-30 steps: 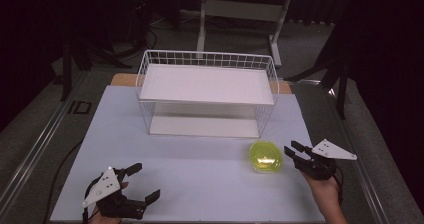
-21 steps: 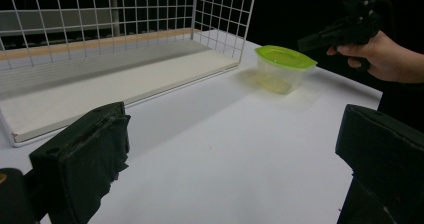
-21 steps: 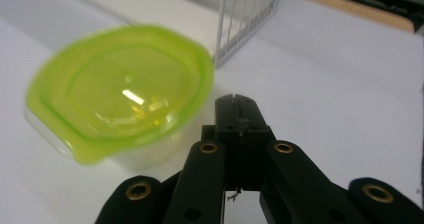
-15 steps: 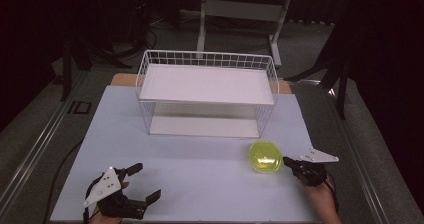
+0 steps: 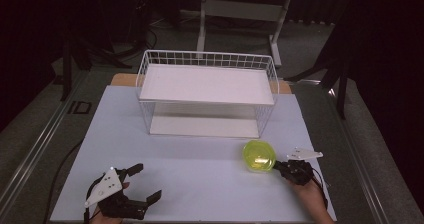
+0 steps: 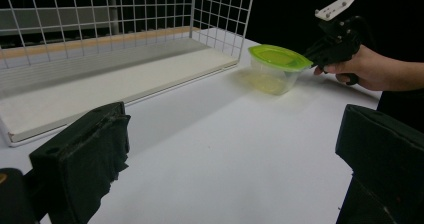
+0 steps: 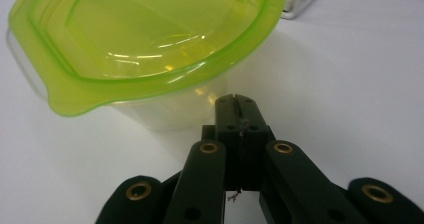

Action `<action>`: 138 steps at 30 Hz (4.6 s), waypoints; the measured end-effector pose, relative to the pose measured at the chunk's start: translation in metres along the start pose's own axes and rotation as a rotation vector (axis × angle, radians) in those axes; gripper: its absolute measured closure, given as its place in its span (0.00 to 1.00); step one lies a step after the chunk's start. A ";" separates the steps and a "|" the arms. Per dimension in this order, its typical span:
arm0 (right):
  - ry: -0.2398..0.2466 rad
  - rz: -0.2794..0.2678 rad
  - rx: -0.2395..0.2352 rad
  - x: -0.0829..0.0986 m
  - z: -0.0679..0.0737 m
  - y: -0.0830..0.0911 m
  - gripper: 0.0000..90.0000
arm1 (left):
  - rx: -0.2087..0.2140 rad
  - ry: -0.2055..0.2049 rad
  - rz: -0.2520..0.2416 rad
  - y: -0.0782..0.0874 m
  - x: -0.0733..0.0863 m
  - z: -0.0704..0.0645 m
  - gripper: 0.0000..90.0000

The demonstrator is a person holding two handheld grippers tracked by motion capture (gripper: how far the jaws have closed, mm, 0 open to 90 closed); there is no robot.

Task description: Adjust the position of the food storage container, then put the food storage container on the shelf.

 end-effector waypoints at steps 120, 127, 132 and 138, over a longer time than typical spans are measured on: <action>0.132 -0.193 -0.224 -0.081 0.120 -0.014 0.19 | 0.059 -0.038 0.051 -0.021 -0.017 -0.010 0.02; 0.034 -0.241 -0.208 -0.094 0.115 -0.008 0.20 | 0.091 -0.012 0.068 -0.034 -0.033 -0.003 0.02; 0.062 -0.257 -0.178 -0.101 0.106 -0.003 0.19 | 0.065 0.015 0.081 -0.045 -0.043 0.001 0.02; 0.086 -0.269 -0.093 -0.109 0.103 -0.006 0.15 | 0.108 0.051 0.109 -0.063 -0.054 0.008 0.02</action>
Point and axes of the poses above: each handheld gripper's, and its own axes: y roughly backward along the jaws, x roughly out of its underside, z roughly to its left, the point moved 4 cm from there along -y, roughly forward along the jaws, and after that the axes turned 7 degrees about -z, right-handed, at the moved point
